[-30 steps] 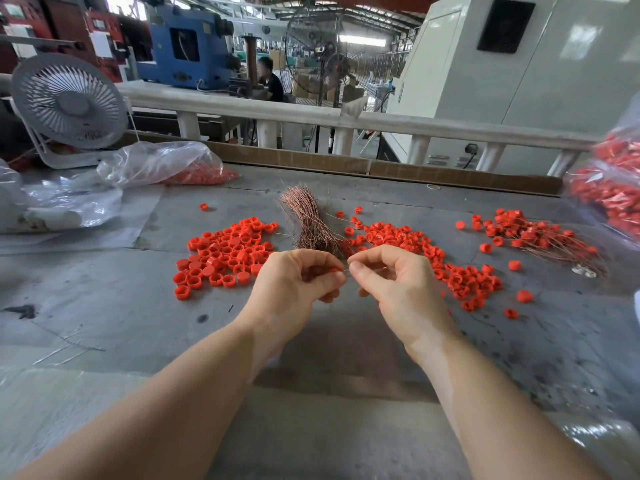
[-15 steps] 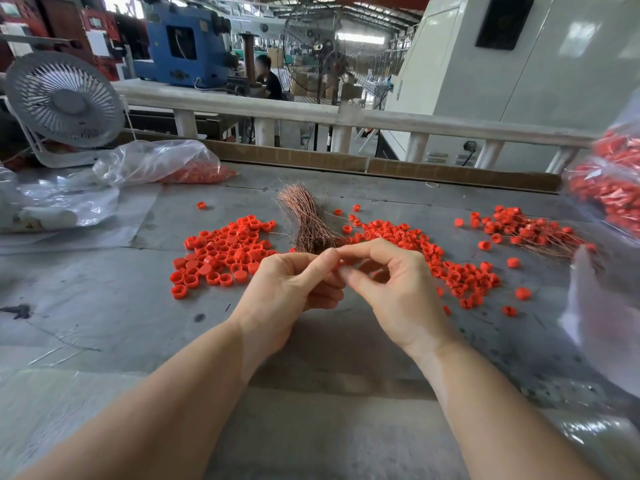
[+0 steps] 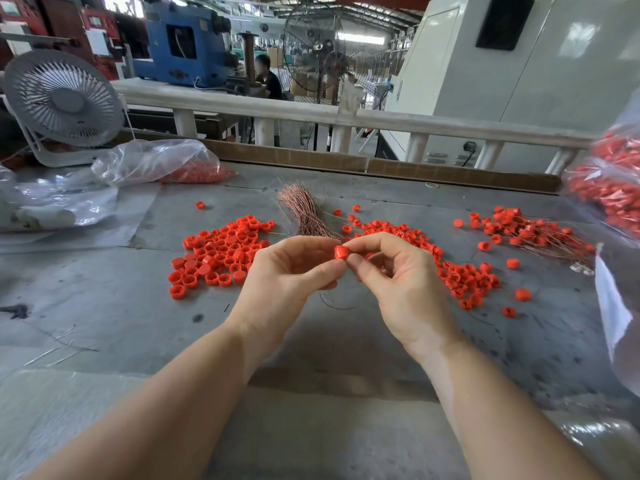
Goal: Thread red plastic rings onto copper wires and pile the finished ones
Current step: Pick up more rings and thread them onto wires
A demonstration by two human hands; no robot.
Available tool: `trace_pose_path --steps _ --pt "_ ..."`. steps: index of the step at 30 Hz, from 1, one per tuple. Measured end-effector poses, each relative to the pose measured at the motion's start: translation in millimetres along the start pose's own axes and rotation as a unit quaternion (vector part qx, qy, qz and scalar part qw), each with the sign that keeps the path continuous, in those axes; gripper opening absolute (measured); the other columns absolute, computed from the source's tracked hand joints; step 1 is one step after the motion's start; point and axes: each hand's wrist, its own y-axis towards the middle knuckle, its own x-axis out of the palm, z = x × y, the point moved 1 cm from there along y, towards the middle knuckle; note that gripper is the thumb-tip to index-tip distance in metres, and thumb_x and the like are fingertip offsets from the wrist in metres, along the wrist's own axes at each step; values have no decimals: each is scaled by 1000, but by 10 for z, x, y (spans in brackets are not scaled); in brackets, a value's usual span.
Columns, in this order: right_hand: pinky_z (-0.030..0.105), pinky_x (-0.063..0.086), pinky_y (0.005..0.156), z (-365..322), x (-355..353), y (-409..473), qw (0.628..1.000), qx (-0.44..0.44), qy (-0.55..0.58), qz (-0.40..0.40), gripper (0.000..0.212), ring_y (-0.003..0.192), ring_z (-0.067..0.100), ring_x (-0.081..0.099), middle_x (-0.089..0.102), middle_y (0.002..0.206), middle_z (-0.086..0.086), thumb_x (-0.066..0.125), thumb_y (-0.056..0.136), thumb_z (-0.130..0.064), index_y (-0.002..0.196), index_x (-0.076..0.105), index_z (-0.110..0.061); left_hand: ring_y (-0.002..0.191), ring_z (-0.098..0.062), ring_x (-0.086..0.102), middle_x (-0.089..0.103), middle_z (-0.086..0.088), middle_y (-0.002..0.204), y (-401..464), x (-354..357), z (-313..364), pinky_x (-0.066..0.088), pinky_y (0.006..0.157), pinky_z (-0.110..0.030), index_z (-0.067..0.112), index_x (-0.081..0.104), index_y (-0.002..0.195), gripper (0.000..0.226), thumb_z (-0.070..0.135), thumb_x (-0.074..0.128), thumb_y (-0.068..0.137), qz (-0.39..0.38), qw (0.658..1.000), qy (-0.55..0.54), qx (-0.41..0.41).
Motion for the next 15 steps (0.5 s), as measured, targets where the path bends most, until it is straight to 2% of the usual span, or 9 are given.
trace_pose_path --steps 7,11,15 --pt "16 44 66 41 4 -4 1000 5 6 -19 18 66 1 53 65 70 -15 66 84 -9 80 68 -26 64 -10 65 72 2 68 -8 2 16 52 60 -16 19 71 79 21 0 72 72 18 994 79 68" --pt "21 46 69 63 5 -1 999 7 10 -32 22 68 3 55 65 71 -18 65 85 -8 78 67 -29 61 -14 65 71 2 66 7 -9 -10 54 62 -20 26 70 75 25 3 75 69 46 985 138 90" --pt "25 48 71 69 3 -4 999 9 6 -38 24 69 5 56 66 71 -16 65 84 -8 77 67 -31 53 -6 59 68 7 59 10 -18 -16 53 60 -18 32 68 70 35 -2 73 72 55 977 176 110"
